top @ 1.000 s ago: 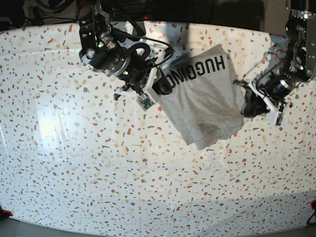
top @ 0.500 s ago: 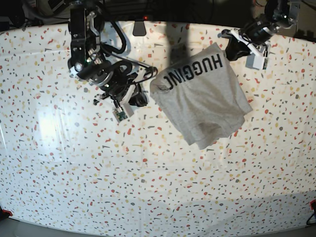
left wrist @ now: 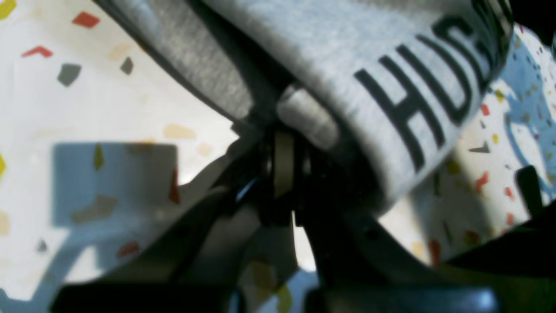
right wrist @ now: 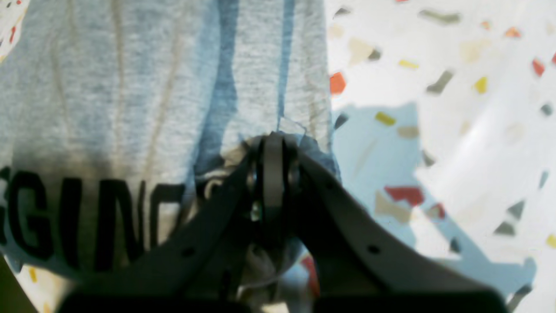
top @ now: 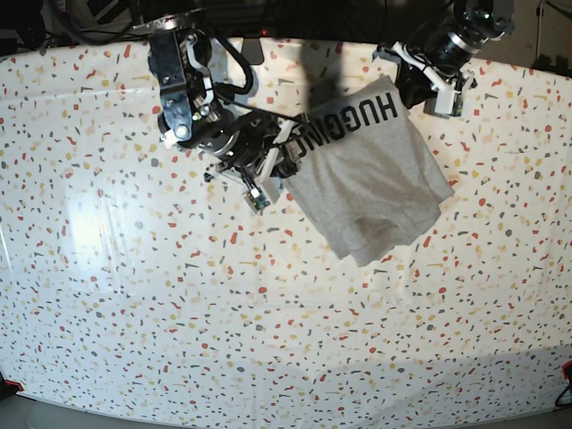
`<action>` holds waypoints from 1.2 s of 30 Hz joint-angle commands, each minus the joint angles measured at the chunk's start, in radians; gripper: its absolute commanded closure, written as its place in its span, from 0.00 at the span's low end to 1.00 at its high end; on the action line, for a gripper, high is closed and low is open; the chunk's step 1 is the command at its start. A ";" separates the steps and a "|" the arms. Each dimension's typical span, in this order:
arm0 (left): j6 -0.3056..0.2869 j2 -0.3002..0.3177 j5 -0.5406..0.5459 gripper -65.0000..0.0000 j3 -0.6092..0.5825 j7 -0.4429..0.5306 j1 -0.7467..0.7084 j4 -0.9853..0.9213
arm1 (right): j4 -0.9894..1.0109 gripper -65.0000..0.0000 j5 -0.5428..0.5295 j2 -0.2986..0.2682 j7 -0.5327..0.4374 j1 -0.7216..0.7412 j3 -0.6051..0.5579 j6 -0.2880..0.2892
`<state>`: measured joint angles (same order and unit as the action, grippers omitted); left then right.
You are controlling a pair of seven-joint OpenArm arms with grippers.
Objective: Fold the T-shirt properly
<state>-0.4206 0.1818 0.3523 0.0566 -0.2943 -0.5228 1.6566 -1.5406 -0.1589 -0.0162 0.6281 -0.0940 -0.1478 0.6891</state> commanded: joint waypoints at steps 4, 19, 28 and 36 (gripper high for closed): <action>0.055 0.005 -0.051 1.00 0.002 0.009 0.045 0.011 | -0.072 1.00 0.003 0.002 -0.002 -0.076 -0.003 0.009; 0.056 0.063 -0.078 1.00 0.003 0.045 0.083 0.013 | -0.333 1.00 0.050 0.002 -0.002 -0.206 0.075 0.009; 0.058 0.134 0.020 1.00 0.088 0.056 -0.052 0.117 | -0.473 1.00 -0.114 0.002 0.083 -0.247 0.280 0.009; 0.058 0.131 0.051 1.00 0.249 0.002 -0.254 0.262 | -0.600 1.00 -0.175 0.002 0.229 -0.401 0.398 0.009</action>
<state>-0.3653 0.3046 0.3962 0.2996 -0.3092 -0.7696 1.9030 -2.1201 -0.3199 -0.0113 0.8772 -0.4942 0.2501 0.6933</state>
